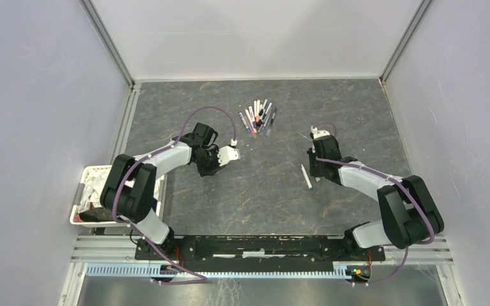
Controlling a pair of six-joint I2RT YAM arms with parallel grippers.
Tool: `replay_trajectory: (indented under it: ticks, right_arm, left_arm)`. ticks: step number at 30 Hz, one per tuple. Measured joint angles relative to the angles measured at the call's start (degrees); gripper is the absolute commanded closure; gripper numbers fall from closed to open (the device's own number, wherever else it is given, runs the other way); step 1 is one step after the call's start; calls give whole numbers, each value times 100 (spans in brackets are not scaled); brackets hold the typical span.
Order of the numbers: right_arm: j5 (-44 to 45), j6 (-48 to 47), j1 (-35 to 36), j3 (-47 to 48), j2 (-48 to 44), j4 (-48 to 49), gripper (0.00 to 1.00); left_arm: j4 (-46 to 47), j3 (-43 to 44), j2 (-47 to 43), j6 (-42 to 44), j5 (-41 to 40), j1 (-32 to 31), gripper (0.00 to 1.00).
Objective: Open the pen caps
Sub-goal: Place the pen at the center of the board.
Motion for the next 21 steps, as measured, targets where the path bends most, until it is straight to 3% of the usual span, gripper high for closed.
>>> replay_trajectory:
  ticks: [9, 10, 12, 13, 14, 17, 21]
  right_arm:
    - [-7, 31, -2, -7, 59, 186, 69]
    - [-9, 39, -2, -7, 59, 186, 69]
    - [-13, 61, -2, -7, 46, 179, 68]
    - [-15, 79, -2, -7, 31, 162, 66]
    - [-17, 98, -2, -4, 7, 136, 65]
    - [-20, 162, -2, 125, -85, -63, 59]
    - [-37, 254, -2, 841, -103, -258, 54]
  left_arm:
    - [-616, 225, -120, -271, 138, -35, 46]
    - [-726, 306, -168, -304, 179, -35, 38]
    - [-1021, 575, -284, -387, 260, -33, 35]
    - [-1137, 717, -330, -428, 297, -33, 17]
    - [-1320, 951, -374, -485, 348, -33, 11]
    - [-1720, 1685, -476, -664, 389, 2, 1]
    - [-2065, 2640, -629, -1008, 374, 149, 0]
